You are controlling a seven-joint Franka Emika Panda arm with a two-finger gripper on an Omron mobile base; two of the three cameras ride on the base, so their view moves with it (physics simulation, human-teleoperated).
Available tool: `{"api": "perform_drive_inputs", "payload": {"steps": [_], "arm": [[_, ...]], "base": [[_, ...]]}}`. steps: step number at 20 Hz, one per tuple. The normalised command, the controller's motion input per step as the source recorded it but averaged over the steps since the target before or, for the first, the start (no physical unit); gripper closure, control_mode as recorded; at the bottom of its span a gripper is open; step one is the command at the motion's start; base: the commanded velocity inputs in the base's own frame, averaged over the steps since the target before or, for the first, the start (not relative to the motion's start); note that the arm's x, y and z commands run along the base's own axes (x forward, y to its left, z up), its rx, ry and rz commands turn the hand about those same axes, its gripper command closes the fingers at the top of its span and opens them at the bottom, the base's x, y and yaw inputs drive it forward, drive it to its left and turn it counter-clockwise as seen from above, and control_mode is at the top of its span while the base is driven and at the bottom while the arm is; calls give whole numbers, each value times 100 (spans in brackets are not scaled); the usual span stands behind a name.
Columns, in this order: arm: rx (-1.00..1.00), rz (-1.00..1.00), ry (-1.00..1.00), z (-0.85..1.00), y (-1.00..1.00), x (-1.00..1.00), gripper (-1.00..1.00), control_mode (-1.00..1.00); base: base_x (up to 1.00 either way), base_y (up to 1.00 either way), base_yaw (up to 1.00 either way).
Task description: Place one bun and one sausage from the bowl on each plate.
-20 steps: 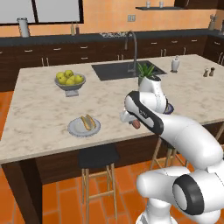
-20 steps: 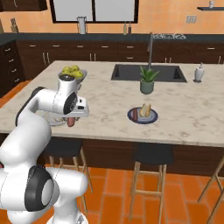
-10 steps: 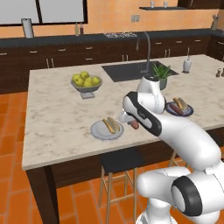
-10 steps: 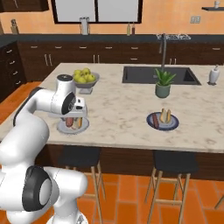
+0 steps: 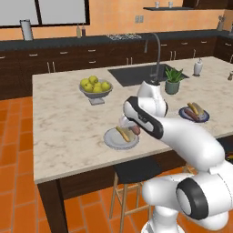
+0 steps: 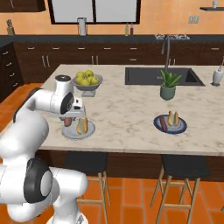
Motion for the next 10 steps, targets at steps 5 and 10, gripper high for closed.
{"api": "perform_drive_inputs", "payload": {"steps": [5, 10], "arm": [[-8, -5, 14, -17, 64, 89, 100, -100], [-22, -3, 30, -55, 22, 88, 100, -100]], "base": [[0, 0, 0], [0, 0, 0]]}}
